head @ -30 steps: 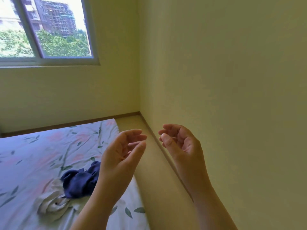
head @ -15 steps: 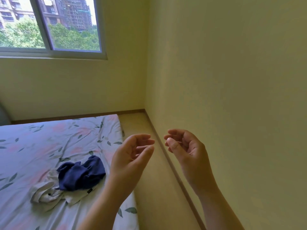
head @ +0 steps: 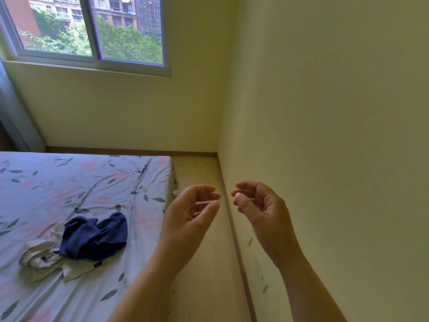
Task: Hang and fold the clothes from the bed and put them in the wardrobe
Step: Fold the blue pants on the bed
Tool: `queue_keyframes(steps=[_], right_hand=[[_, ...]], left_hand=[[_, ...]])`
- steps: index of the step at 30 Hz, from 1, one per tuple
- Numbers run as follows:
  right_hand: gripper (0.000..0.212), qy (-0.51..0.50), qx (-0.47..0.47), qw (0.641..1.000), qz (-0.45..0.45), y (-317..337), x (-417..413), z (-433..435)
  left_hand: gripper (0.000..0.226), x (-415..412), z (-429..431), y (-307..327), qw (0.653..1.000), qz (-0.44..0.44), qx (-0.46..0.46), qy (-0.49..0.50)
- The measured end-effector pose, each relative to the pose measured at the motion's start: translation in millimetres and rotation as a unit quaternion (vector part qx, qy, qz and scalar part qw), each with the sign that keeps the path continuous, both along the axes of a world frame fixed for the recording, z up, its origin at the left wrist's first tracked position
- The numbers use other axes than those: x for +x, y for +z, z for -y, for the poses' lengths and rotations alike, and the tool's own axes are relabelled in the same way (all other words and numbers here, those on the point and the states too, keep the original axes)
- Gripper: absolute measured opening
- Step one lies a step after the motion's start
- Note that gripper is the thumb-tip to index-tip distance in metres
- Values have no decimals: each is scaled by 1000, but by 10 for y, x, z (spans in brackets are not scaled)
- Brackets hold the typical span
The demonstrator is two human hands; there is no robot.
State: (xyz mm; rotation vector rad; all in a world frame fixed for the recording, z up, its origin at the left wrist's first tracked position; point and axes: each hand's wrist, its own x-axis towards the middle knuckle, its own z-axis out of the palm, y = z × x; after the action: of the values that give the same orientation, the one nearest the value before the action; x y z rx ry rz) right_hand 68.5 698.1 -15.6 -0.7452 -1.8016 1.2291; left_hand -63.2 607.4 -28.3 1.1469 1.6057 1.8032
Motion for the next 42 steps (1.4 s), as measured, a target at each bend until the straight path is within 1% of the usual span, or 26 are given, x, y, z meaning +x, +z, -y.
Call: queue_keyframes(steps=[4,8,11,18,23,26,29,33,38,42], right_hand=[[15,31,-13,999,-1,-110,-73,-357],[15,86,-20,996,-6,-224,-443,-579],[16,137,-29,990,1,-277,-848,-746],[16,207,-25,978,13,-382,-1922,-1198],[16,257,-27,965,38,-365,-2806,-1407],[18,288,-28,955,64,-462,-3261,-1449],[16,321,-41,944,70,-561,-3694,-1512],[16,367,-54,925,80,-694,-4286,-1653],[15,443,-54,888,109,-932,-5101,-1940],[15,503,-50,850,147,-1012,-5759,-2265]], left_hand=[[22,-9,-245,-31,999,-7,-15,40],[21,-285,-377,-112,994,0,-37,104],[21,-598,-478,-200,989,18,-38,140],[21,-1555,-737,-375,979,58,-9,197],[21,-2287,-805,-400,964,65,-13,257],[20,-2618,-777,-488,954,78,-29,289],[19,-2955,-761,-574,942,85,-40,321],[18,-3364,-802,-705,920,92,-57,377],[17,-3828,-968,-946,874,107,-83,467],[16,-4140,-1265,-1020,834,139,-90,526]])
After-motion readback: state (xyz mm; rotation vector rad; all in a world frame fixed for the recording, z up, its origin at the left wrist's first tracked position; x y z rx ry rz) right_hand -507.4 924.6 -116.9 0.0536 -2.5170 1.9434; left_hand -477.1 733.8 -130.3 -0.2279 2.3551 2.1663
